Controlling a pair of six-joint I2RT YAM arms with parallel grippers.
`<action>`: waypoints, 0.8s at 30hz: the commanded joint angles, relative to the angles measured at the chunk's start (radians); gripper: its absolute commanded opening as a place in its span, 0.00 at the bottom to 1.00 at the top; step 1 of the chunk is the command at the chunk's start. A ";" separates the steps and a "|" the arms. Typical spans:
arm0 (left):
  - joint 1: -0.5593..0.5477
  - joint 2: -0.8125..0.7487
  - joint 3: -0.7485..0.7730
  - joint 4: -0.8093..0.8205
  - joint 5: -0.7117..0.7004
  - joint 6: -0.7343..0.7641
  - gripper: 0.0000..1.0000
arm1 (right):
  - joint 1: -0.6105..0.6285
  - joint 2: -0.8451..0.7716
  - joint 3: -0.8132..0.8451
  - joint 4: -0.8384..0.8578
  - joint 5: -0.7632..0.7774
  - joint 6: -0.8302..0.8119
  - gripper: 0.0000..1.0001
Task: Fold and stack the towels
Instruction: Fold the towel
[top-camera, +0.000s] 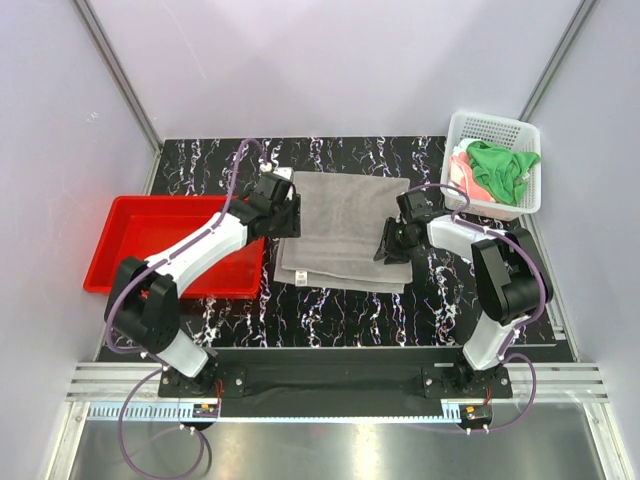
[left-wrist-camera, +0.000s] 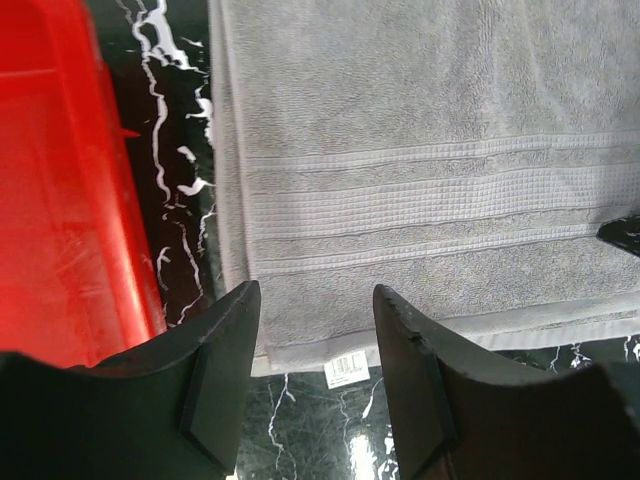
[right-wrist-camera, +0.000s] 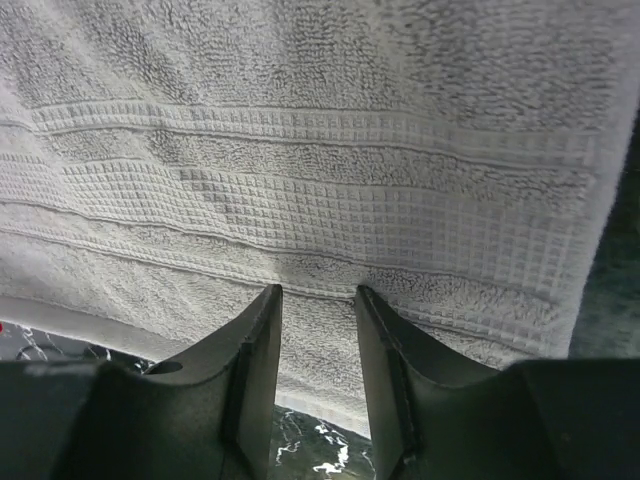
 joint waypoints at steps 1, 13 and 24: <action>0.004 -0.084 0.009 -0.005 0.003 -0.017 0.54 | -0.009 -0.047 -0.051 -0.021 0.137 0.011 0.43; -0.088 -0.106 -0.145 0.069 0.099 -0.090 0.53 | -0.133 -0.210 -0.059 -0.083 -0.005 -0.060 0.47; -0.186 -0.071 -0.272 0.190 0.150 -0.267 0.53 | -0.307 -0.328 -0.049 -0.225 0.125 -0.102 0.50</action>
